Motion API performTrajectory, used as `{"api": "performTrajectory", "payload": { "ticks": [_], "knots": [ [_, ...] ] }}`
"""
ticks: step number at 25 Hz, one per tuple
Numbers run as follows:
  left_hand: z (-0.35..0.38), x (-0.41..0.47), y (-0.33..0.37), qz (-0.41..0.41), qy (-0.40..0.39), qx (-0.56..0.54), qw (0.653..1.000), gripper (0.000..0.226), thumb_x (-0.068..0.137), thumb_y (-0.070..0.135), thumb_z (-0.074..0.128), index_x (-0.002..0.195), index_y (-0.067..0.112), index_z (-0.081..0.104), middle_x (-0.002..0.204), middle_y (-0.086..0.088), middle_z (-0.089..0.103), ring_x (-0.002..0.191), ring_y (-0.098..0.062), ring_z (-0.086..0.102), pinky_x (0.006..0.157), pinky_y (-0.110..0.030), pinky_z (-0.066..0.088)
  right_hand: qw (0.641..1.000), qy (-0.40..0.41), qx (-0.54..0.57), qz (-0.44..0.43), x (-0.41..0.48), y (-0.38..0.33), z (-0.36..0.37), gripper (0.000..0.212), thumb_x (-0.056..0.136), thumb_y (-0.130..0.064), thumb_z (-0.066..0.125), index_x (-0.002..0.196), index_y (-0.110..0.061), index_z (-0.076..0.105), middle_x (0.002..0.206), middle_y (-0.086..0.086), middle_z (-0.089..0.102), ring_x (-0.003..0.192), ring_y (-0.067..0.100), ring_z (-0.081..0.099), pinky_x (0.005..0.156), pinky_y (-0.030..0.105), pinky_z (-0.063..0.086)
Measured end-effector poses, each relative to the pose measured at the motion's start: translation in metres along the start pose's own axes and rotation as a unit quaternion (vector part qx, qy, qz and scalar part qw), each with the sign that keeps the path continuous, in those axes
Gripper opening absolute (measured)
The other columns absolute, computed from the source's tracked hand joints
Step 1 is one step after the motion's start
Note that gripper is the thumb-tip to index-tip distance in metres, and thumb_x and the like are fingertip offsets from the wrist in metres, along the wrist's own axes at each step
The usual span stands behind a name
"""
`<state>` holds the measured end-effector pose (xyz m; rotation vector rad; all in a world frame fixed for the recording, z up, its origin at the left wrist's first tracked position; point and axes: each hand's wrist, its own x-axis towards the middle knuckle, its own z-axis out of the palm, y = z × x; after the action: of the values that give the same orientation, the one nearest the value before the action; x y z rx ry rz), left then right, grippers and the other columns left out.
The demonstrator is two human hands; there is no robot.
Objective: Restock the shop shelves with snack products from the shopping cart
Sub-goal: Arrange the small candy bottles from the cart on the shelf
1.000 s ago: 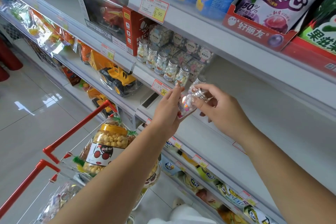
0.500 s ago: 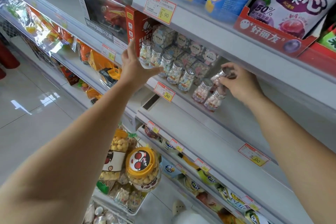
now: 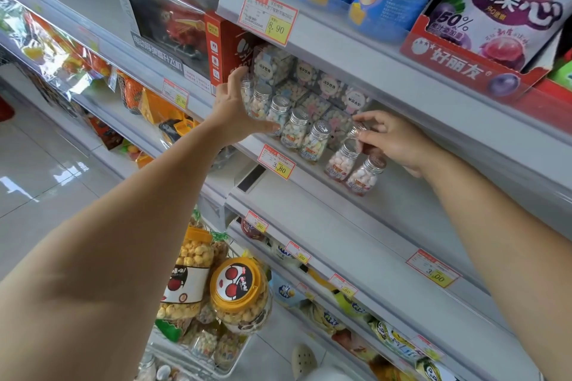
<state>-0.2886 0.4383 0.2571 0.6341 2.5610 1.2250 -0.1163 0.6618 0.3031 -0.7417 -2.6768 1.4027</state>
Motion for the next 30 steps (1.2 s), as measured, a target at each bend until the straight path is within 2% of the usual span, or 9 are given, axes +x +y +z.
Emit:
{"api": "performTrajectory", "payload": {
  "ticks": [2,5,8,10,13,21,26,28,30],
  "knots": [
    [0.001,0.001,0.000,0.001,0.002,-0.006,1.000,0.120,0.071,0.033,0.088,0.156,0.033,0.004,0.156,-0.011,0.019,0.142,-0.032,0.026,0.116,-0.047,0.029,0.992,0.045,-0.118,-0.026,-0.002,-0.008,0.003,0.027,0.097,-0.029,0.057,0.123,-0.033,0.055,0.115,-0.006,0.058,0.097,0.015,0.060,0.083,0.030,0.047],
    [0.002,0.002,-0.003,0.005,0.006,-0.002,1.000,0.118,0.072,0.034,0.088,0.156,0.033,0.005,0.154,-0.012,0.020,0.141,-0.032,0.027,0.116,-0.048,0.030,0.969,0.033,-0.218,-0.115,-0.003,-0.031,0.018,0.034,0.094,-0.039,0.059,0.128,-0.035,0.055,0.120,-0.015,0.053,0.105,0.008,0.053,0.086,0.026,0.041],
    [0.003,0.002,-0.004,0.010,0.003,-0.002,1.000,0.115,0.072,0.035,0.087,0.155,0.035,0.007,0.153,-0.011,0.020,0.140,-0.033,0.028,0.115,-0.049,0.032,0.953,-0.006,-0.271,-0.135,0.003,-0.046,0.036,0.048,0.088,-0.042,0.067,0.133,-0.034,0.054,0.124,-0.007,0.059,0.109,0.011,0.056,0.096,0.031,0.045],
    [0.002,0.001,-0.004,0.016,0.000,0.000,1.000,0.114,0.072,0.035,0.087,0.155,0.036,0.009,0.154,-0.010,0.020,0.140,-0.033,0.028,0.115,-0.050,0.034,0.949,-0.005,-0.296,-0.111,0.005,-0.050,0.041,0.047,0.087,-0.040,0.069,0.131,-0.032,0.055,0.117,-0.003,0.060,0.101,0.014,0.056,0.089,0.028,0.045],
    [0.001,-0.002,-0.005,0.022,-0.006,0.004,1.000,0.112,0.073,0.035,0.087,0.154,0.037,0.010,0.154,-0.010,0.019,0.140,-0.032,0.028,0.113,-0.052,0.036,0.949,-0.005,-0.300,-0.102,0.004,-0.051,0.041,0.044,0.087,-0.037,0.070,0.128,-0.032,0.057,0.108,-0.005,0.057,0.097,0.012,0.053,0.082,0.025,0.039],
    [-0.005,-0.009,-0.006,0.030,-0.023,-0.013,0.999,0.111,0.079,0.027,0.083,0.157,0.035,0.004,0.160,-0.009,0.015,0.144,-0.029,0.025,0.110,-0.039,0.032,0.965,-0.003,-0.246,-0.094,0.002,-0.051,0.038,0.051,0.088,-0.043,0.067,0.135,-0.031,0.052,0.118,-0.008,0.058,0.111,0.012,0.056,0.093,0.026,0.043],
    [-0.029,-0.056,-0.023,0.027,0.018,-0.001,0.999,0.104,0.081,0.032,0.081,0.157,0.038,0.009,0.162,-0.007,0.016,0.144,-0.027,0.028,0.114,-0.044,0.032,0.939,0.105,-0.228,-0.236,-0.017,-0.062,0.049,0.028,0.099,-0.027,0.052,0.124,-0.020,0.063,0.121,-0.001,0.063,0.112,0.013,0.053,0.088,0.017,0.034],
    [-0.038,-0.088,-0.043,0.012,0.026,-0.018,0.999,0.095,0.083,0.033,0.078,0.155,0.039,0.017,0.159,-0.004,0.024,0.138,-0.021,0.036,0.111,-0.041,0.038,0.920,0.088,-0.240,-0.296,-0.027,-0.071,0.072,0.026,0.097,-0.020,0.053,0.118,-0.015,0.067,0.122,0.006,0.063,0.121,0.021,0.051,0.095,0.021,0.033],
    [-0.048,-0.128,-0.077,-0.021,0.022,-0.042,0.999,0.081,0.085,0.028,0.076,0.152,0.034,0.031,0.152,-0.005,0.038,0.129,-0.019,0.050,0.104,-0.035,0.047,0.914,0.046,-0.213,-0.342,-0.039,-0.079,0.109,0.024,0.094,-0.017,0.055,0.113,-0.013,0.069,0.116,0.008,0.065,0.116,0.024,0.054,0.095,0.024,0.036]
  ]
}}
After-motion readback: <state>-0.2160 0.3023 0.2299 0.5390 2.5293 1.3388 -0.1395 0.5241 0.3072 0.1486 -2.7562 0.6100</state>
